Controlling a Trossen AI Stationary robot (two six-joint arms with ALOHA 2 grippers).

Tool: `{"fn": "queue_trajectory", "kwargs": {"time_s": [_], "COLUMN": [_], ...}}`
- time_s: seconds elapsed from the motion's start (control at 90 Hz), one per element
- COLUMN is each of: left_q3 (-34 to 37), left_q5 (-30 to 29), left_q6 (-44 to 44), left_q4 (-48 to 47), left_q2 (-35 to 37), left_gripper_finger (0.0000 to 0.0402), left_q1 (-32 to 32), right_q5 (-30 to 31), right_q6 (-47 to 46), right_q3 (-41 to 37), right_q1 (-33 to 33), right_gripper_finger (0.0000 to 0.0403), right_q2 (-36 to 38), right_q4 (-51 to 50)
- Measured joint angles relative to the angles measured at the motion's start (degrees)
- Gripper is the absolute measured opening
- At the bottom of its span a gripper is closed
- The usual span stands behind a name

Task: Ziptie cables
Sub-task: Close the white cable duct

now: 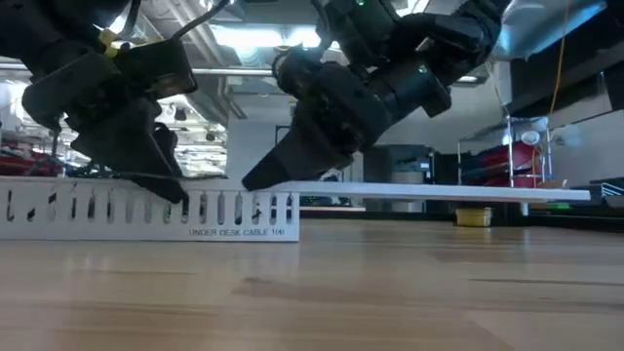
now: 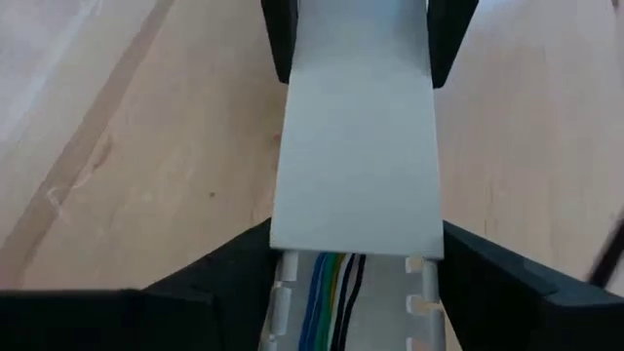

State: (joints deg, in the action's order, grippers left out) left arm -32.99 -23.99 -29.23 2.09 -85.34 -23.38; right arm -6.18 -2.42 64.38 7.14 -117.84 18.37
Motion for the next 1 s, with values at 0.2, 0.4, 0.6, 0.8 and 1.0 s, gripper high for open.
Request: {"fn": "queue_trajectory", "kwargs": {"time_s": [0.2, 0.4, 0.6, 0.8, 1.0], "left_q3": [0.0, 0.0, 0.0, 0.0, -0.1], "left_q5": [0.0, -0.1, -0.5, -0.7, -0.7], "left_q6": [0.0, -0.1, -1.1, -1.3, -0.2], "left_q4": [0.0, 0.1, 0.1, 0.0, 0.0], "left_q2": [0.0, 0.0, 0.0, 0.0, 0.0], "left_gripper_finger": [0.0235, 0.0235, 0.0235, 0.0235, 0.0235], "left_q1": [0.0, 0.1, 0.1, 0.1, 0.1], "right_q5": [0.2, 1.2, 3.0, 3.1, 2.6], "right_q6": [0.0, -0.9, -4.8, -4.7, -3.6], "right_q3": [0.8, 0.9, 1.1, 1.1, 1.2], "right_q1": [0.0, 0.0, 0.1, 0.2, 0.3], "right_gripper_finger": [0.0213, 0.0212, 0.0212, 0.0217, 0.0225], "right_q2": [-0.2, -0.2, -0.3, -0.3, -0.4], "right_q4": [-0.4, 0.0, 0.6, 0.4, 0.6]}}
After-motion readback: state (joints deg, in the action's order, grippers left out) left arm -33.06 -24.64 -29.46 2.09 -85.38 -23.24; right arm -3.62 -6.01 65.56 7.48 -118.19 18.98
